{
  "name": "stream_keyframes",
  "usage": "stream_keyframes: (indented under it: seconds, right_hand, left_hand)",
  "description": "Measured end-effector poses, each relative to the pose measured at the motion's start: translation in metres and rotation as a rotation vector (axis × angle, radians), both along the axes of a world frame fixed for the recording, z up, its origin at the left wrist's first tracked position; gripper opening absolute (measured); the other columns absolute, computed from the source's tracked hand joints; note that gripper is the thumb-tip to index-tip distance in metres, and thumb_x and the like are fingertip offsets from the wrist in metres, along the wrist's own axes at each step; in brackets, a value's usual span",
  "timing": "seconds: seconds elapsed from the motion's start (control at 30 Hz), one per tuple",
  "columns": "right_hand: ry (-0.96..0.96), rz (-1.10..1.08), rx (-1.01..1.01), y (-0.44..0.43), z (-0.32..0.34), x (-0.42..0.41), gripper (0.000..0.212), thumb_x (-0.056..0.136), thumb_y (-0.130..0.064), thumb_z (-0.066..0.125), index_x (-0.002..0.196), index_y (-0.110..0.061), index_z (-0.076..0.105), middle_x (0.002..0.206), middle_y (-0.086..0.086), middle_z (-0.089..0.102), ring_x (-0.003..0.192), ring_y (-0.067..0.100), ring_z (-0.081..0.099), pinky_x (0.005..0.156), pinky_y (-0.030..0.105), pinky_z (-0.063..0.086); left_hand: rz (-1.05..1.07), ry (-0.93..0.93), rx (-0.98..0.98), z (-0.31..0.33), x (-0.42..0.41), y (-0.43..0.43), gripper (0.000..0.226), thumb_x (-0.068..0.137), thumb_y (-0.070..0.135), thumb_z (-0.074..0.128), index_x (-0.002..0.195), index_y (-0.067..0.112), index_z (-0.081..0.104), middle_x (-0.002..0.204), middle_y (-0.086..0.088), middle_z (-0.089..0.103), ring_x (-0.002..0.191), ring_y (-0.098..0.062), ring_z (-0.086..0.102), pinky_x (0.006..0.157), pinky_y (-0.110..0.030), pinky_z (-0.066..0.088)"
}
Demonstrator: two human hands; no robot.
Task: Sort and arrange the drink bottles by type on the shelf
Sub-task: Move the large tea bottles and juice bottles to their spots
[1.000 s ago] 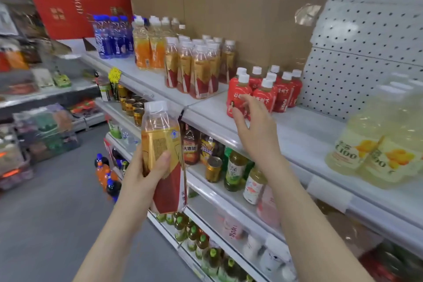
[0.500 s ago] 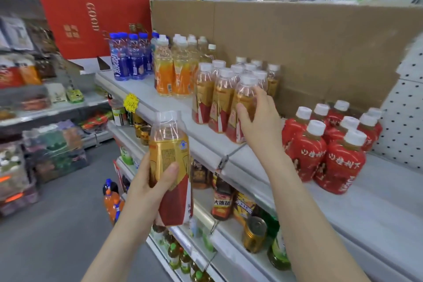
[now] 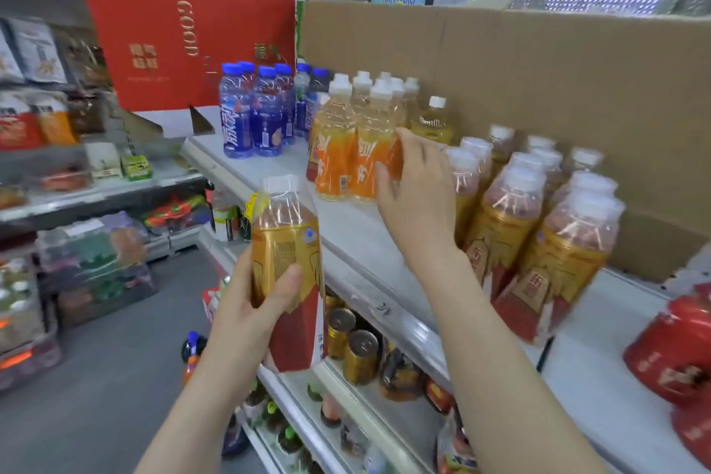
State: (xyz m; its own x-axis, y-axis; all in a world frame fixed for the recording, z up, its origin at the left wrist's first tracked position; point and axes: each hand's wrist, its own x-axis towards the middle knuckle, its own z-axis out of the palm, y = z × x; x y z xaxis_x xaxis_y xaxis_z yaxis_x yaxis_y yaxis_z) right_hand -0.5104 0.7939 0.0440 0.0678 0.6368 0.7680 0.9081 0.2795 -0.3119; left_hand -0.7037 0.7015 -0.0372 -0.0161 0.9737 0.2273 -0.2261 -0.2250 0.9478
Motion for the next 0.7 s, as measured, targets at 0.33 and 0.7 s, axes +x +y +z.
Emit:
stream_keyframes:
  seconds: [0.33, 0.7]
  right_hand:
    - [0.642, -0.383, -0.15, 0.184, 0.011, -0.011, 0.078, 0.104, -0.019, 0.05, 0.164, -0.018, 0.0, 0.168, 0.016, 0.012, 0.15, 0.037, 0.027, 0.12, 0.05, 0.031]
    - [0.735, -0.597, -0.298, 0.212, 0.002, 0.02, 0.09, 0.102, -0.029, 0.06, 0.164, -0.019, -0.004, 0.168, 0.024, 0.004, 0.15, 0.042, 0.027, 0.118, 0.05, 0.033]
  left_hand:
    - [-0.107, 0.078, -0.004, 0.02, -0.112, 0.116, 0.041, 0.08, 0.044, 0.077, 0.116, 0.044, 0.06, 0.105, 0.013, 0.074, 0.094, -0.011, 0.073, 0.076, -0.027, 0.056]
    - [-0.225, 0.086, -0.025, 0.009, -0.128, 0.189, 0.06, 0.069, 0.06, 0.072, 0.124, 0.042, 0.055, 0.111, 0.016, 0.072, 0.102, -0.01, 0.071, 0.08, -0.024, 0.057]
